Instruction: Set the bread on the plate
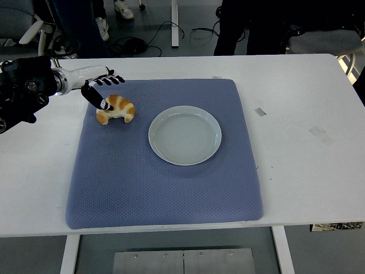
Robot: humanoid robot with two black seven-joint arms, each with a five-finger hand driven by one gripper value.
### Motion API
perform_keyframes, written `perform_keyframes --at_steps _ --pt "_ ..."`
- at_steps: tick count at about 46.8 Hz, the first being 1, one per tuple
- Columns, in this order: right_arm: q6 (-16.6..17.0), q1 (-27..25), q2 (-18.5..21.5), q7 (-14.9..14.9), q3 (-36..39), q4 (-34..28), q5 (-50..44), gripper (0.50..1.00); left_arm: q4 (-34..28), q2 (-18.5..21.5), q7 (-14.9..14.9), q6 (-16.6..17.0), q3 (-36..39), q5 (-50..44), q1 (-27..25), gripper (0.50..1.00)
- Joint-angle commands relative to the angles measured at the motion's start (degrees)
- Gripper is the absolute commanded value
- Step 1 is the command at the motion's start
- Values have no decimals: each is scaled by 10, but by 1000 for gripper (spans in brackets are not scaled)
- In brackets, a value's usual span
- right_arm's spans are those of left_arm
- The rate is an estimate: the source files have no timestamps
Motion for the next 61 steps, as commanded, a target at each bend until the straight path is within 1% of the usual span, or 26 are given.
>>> perform_keyframes --at_steps 1,10,17,22,26,34,40,44,54,61 --pt "0 0 0 0 0 0 1 1000 -2 -1 0 8 3 5 3 863" --pt "0 0 0 0 0 0 1 1000 -8 -1 0 23 7 7 9 861" --pt "0 0 0 0 0 0 0 1000 -16 -1 -1 28 14 7 14 857" --pt "0 0 0 0 0 0 1 1000 -16 -5 -1 44 14 7 19 857" --pt "0 0 0 0 0 0 0 1000 -16 -5 -2 46 18 8 21 857" --pt "0 0 0 0 -1 0 0 1000 -16 -5 -2 51 21 11 21 840" --pt "0 0 0 0 0 0 1 1000 -16 -5 -2 62 22 34 22 808" --pt "0 0 0 0 0 0 0 1000 -16 -5 -2 70 22 39 23 802" --pt "0 0 0 0 0 0 1 1000 -16 -6 -3 73 22 40 27 799" --pt "0 0 0 0 0 0 0 1000 -16 -13 -4 81 22 40 32 799"
